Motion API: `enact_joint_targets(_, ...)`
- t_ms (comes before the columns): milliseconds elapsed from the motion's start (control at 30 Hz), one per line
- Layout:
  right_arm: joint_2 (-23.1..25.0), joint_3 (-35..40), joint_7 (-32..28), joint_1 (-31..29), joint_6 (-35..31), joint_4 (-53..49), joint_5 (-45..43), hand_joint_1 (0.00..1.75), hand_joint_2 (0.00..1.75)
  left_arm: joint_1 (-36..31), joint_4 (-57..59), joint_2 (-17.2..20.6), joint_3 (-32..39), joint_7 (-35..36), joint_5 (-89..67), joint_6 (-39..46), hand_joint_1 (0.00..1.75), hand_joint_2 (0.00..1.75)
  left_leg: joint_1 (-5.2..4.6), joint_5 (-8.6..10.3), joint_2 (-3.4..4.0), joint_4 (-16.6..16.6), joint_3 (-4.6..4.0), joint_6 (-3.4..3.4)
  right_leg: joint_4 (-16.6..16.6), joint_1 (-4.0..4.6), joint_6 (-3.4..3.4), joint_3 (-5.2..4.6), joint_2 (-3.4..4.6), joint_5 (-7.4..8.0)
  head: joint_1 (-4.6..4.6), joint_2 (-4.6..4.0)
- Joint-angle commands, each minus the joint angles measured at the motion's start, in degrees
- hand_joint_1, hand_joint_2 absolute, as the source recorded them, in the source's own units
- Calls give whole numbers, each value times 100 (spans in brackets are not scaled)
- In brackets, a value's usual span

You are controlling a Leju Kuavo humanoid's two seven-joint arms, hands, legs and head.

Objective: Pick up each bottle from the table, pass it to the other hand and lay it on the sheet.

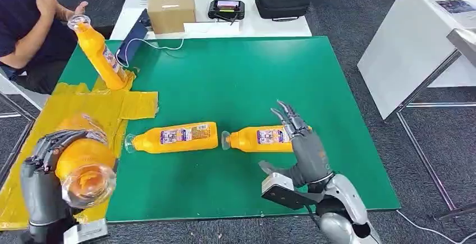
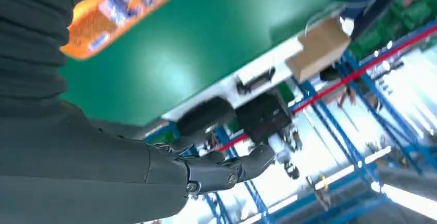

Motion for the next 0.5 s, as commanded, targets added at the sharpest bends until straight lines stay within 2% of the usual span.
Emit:
enact_joint_targets(33,92,-355,-344,-31,-297,-138,-116,0,175,-516,756,361,-359,570,-1636,672,175,175,4,-8,-16,-5,27,-9,-4,1,-11,30,13,-11,2,0)
enact_joint_targets(167,71,-260,-431,-251,-217,47,-210,0,175,-941,1634,868,-733,1587,-2950,700,175,175,1,0,-25,-9,25,-8,-6,-2,-10,27,0,-10,0,0)
enact_joint_targets(267,19,-77,-450,-433,-1,260,-287,0,175,-1371,2470,1216,-766,2149,-3497,229,175,175,3,3,-18,-13,33,-9,-9,-1,-12,34,10,-5,0,0)
enact_joint_targets(367,22,166,-457,-730,153,486,-364,0,175,-2008,3548,1570,-695,2368,-3316,-375,175,175,0,10,-19,-14,23,-7,-7,-2,-9,24,-1,0,2,0)
enact_joint_targets(500,128,545,-327,-1070,247,734,-326,0,175,-2399,4661,2060,-358,2250,-2822,-917,175,175,7,19,0,-16,36,-16,-6,3,-20,32,32,3,2,0)
